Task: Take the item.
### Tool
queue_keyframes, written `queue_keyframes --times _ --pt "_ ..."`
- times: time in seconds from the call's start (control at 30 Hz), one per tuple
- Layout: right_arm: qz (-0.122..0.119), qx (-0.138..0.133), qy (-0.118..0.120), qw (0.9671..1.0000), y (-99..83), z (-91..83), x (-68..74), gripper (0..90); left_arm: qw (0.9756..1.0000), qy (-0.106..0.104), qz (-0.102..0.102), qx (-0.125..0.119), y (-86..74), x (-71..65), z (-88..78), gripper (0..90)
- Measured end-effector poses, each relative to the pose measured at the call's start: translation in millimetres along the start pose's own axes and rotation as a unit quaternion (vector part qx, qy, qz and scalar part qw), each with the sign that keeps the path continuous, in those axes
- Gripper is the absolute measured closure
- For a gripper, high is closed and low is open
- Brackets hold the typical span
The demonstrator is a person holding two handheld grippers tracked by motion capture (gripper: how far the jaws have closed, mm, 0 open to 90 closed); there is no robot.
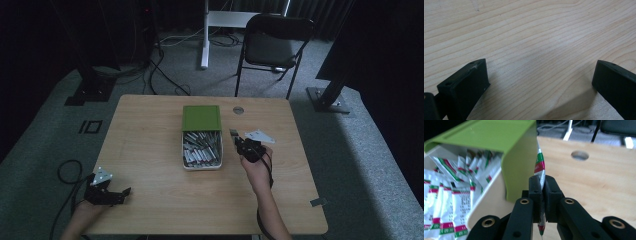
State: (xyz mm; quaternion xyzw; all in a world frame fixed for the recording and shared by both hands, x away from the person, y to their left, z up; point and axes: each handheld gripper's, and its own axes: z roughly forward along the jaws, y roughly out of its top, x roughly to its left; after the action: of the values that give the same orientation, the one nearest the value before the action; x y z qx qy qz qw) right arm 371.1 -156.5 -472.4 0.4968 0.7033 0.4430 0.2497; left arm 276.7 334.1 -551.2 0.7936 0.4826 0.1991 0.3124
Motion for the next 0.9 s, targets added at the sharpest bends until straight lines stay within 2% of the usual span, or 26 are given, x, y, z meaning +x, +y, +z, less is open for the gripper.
queue_keyframes --times 0.2,0.3,0.4,0.43,0.5,0.57,0.77,0.9 --pt "0.027 0.011 0.009 0.9995 -13.3 14.2 -1.2 86.0 1.0 0.0 0.0 0.0 0.0 0.0 0.0 1.4" --pt "0.042 0.008 0.018 0.9989 -17.1 20.8 -2.2 86.0 1.0 0.0 0.0 0.0 0.0 0.0 0.0 1.4" --pt "0.045 0.011 0.022 0.9987 -20.3 27.1 -1.5 86.0 1.0 0.0 0.0 0.0 0.0 0.0 0.0 1.4" --pt "0.058 0.01 0.029 0.9978 -21.5 29.1 -1.6 86.0 1.0 0.0 0.0 0.0 0.0 -0.1 0.0 1.4" --pt "0.06 0.012 0.029 0.9977 -23.2 32.8 -1.7 85.9 1.0 0.0 0.0 0.0 0.0 0.0 0.0 1.4" --pt "0.074 0.01 0.038 0.9965 -25.3 36.6 -2.3 85.9 1.0 0.0 0.0 0.0 0.0 0.0 0.0 1.4" --pt "0.084 0.025 0.036 0.9955 -32.1 46.0 -7.8 85.7 1.0 0.0 0.0 0.0 0.0 0.0 0.0 1.4" --pt "0.079 0.033 0.024 0.996 -32.3 47.8 -14.4 84.5 1.0 0.0 0.0 0.0 0.0 0.0 0.0 1.4"
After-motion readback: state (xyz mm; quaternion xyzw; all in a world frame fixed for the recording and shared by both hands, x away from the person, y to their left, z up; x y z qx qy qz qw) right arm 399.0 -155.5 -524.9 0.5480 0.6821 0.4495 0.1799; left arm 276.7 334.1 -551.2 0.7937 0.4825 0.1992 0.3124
